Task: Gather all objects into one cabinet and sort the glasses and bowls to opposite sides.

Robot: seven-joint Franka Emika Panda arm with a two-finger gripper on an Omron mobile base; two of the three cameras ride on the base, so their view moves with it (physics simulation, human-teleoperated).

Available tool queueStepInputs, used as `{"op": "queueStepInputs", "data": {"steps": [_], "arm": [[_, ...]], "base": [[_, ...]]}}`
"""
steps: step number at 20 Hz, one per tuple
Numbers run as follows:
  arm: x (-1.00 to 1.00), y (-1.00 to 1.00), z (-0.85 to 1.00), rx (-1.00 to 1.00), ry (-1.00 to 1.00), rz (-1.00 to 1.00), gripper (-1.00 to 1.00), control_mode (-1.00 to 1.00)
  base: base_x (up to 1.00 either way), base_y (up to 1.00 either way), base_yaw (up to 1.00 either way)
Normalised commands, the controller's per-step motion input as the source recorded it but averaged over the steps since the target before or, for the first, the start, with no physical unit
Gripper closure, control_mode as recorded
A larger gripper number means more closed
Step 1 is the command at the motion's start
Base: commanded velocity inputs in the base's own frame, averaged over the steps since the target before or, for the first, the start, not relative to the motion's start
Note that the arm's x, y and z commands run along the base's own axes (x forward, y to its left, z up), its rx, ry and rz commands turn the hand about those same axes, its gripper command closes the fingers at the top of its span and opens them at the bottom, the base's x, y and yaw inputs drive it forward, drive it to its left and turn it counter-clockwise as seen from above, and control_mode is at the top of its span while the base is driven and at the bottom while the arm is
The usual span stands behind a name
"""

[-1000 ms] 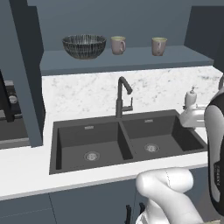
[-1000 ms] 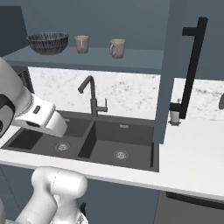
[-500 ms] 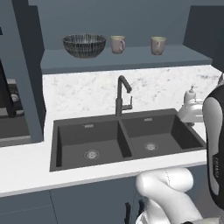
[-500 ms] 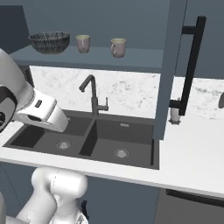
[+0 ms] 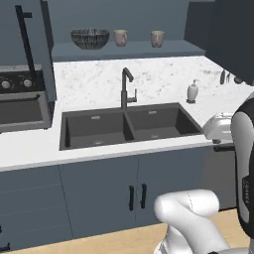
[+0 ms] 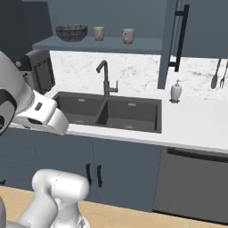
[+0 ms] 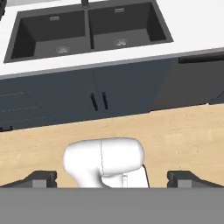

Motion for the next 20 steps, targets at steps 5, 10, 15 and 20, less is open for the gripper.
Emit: {"op": "queueStepInputs", "data": {"steps": [5,10,15,20], "arm": [[0.00,0.00,0.00,0.00,0.00,0.00,-1.00,1.00],[0.00,0.00,0.00,0.00,0.00,0.00,-1.00,1.00],[0.00,0.00,0.00,0.00,0.00,0.00,-1.00,1.00],[0.00,0.00,0.00,0.00,0.00,0.00,-1.00,1.00]], "base": [[-0.41,-0.02,-0.28],[-0.32,0.00,-0.48],[-0.27,-0.06,-0.49],[-0.18,-0.15,-0.57]]}}
